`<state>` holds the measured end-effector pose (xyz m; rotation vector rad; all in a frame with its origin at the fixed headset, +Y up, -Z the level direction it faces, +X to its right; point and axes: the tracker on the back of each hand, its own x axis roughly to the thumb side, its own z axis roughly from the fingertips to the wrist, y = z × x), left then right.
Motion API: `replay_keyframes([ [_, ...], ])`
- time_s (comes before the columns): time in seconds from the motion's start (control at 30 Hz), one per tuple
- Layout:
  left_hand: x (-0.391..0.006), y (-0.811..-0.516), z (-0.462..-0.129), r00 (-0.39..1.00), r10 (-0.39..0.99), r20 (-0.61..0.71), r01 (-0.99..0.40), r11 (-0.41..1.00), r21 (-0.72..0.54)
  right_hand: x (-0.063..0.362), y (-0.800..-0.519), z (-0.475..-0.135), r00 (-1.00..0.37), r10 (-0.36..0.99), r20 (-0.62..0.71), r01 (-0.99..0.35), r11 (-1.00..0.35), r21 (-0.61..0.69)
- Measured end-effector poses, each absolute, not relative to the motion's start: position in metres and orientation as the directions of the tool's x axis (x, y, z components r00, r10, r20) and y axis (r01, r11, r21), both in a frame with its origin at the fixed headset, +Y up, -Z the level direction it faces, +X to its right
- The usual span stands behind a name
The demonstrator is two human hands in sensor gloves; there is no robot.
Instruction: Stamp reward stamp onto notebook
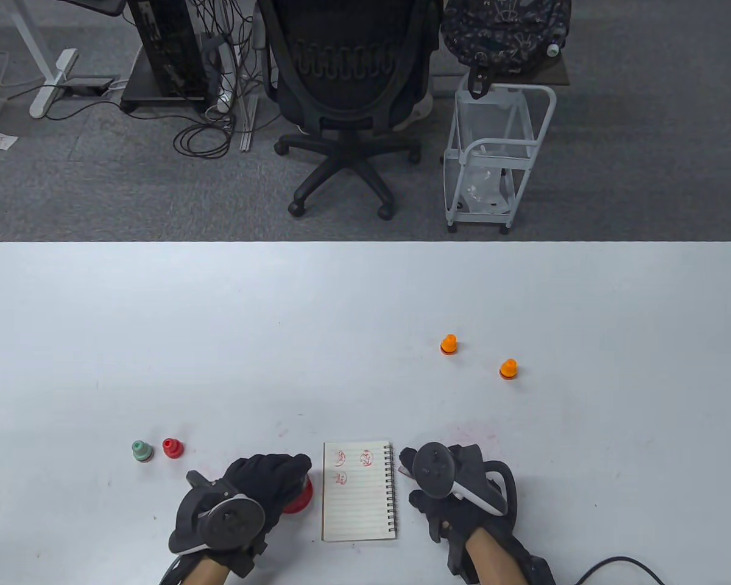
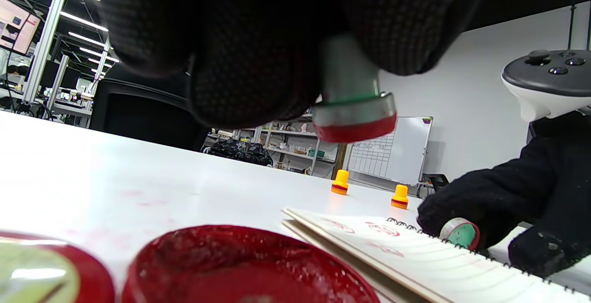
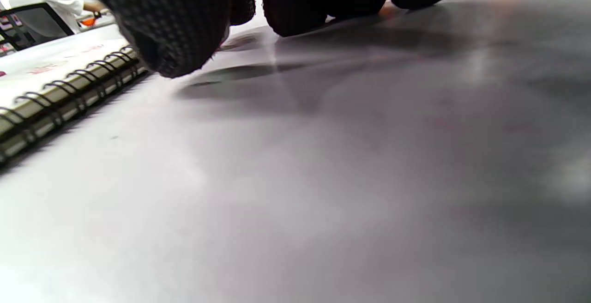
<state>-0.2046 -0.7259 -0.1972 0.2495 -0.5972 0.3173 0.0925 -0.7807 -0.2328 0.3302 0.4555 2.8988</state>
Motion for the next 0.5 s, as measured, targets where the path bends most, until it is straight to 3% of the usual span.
replay_keyframes([
  [0.17, -0.203, -0.727, -0.198, 0.780, 0.214, 0.588, -0.353, 0.926, 0.131, 0.083, -0.780, -0.235, -0.961, 0.175, 0.213, -0.122, -0.963, 0.241],
  [0.5, -0.200, -0.726, -0.196, 0.767, 0.218, 0.604, -0.368, 0.920, 0.135, 0.081, -0.769, -0.233, -0.934, 0.263, 0.240, -0.228, -0.960, 0.165],
])
